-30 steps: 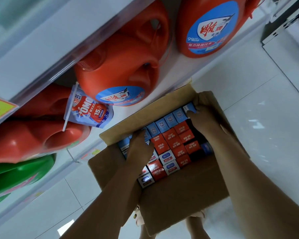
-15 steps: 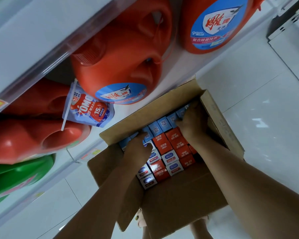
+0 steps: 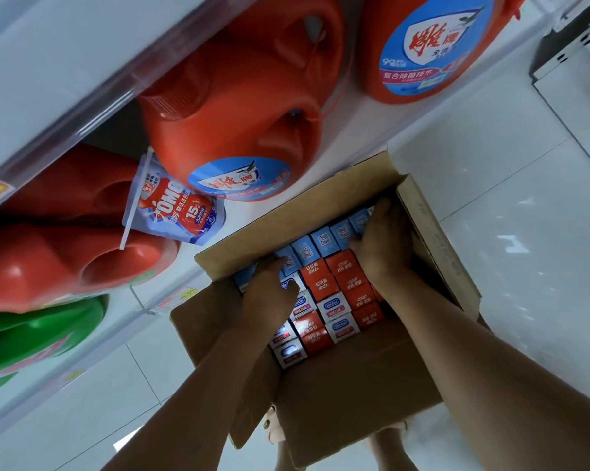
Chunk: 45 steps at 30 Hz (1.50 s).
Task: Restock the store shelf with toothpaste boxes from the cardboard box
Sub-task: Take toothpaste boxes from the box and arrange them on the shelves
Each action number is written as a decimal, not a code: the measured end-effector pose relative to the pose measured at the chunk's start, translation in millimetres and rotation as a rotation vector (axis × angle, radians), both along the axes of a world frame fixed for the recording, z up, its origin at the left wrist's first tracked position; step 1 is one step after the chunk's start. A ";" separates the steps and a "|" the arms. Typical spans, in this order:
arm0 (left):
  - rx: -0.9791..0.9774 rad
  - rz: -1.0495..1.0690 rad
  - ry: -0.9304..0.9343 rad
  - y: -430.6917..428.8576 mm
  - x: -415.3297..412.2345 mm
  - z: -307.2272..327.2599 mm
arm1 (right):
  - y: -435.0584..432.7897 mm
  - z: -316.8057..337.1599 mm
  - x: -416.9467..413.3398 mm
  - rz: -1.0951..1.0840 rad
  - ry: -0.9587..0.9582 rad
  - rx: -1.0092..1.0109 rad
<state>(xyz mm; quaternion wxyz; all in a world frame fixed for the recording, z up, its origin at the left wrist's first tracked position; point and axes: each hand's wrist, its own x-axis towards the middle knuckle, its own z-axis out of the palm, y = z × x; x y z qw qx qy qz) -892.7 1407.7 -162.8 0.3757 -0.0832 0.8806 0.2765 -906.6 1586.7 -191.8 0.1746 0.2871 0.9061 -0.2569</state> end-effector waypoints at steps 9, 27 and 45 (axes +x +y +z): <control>0.050 -0.358 0.198 35.8 -6.9 -5.2 | 25.6 -11.1 15.1 0.304 0.102 -0.060; 0.025 -0.318 0.145 53.4 -13.8 -28.6 | 32.3 -24.1 0.8 0.394 -0.126 -0.064; 0.340 0.604 -0.493 44.4 2.0 2.3 | 13.7 1.7 9.6 0.175 -0.158 0.028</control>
